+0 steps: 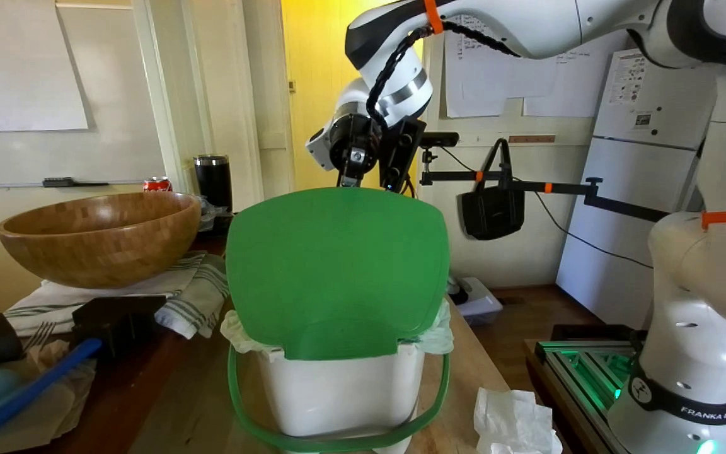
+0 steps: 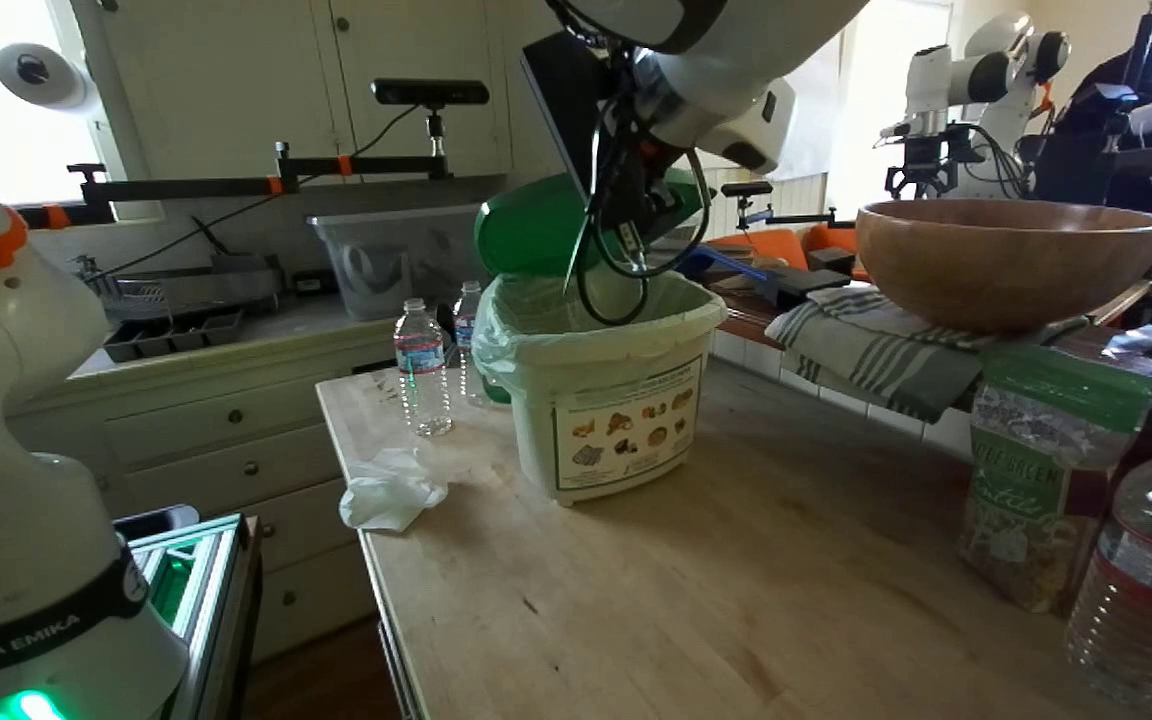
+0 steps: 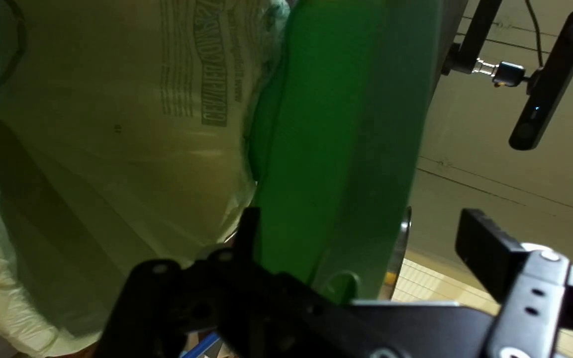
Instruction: Open the bin.
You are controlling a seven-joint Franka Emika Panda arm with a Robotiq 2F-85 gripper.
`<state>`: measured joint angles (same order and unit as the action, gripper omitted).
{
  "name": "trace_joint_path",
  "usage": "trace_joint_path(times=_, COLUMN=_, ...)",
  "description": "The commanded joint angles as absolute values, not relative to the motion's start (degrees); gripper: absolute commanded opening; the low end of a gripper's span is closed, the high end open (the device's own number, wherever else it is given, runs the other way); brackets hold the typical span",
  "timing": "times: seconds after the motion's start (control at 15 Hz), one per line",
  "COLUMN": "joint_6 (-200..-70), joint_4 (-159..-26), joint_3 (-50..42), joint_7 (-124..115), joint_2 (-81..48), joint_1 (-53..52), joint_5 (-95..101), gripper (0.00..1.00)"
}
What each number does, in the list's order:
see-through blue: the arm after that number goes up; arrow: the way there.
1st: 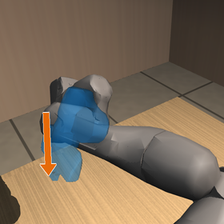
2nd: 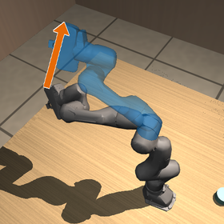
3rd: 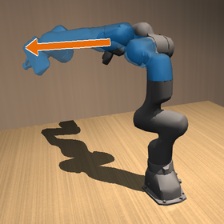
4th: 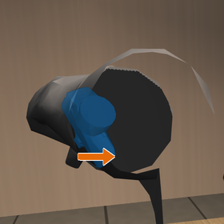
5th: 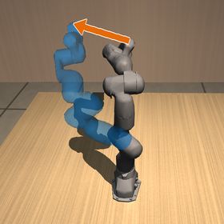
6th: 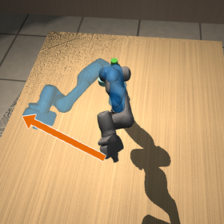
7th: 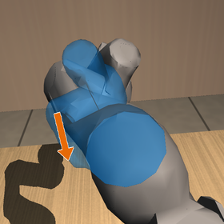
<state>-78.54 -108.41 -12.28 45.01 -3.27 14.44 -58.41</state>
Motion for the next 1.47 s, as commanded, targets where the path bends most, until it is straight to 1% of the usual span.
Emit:
trace_joint_path(times=0.0, joint_6=-80.1, joint_4=-110.4, joint_3=-12.1, joint_7=44.2, joint_2=-0.2, joint_1=13.5, joint_5=-57.6, gripper=1.00)
trace_joint_path(times=1.4, joint_6=-81.7, joint_4=-109.5, joint_3=-9.5, joint_7=41.2, joint_2=4.8, joint_1=9.9, joint_5=-58.0, gripper=1.00)
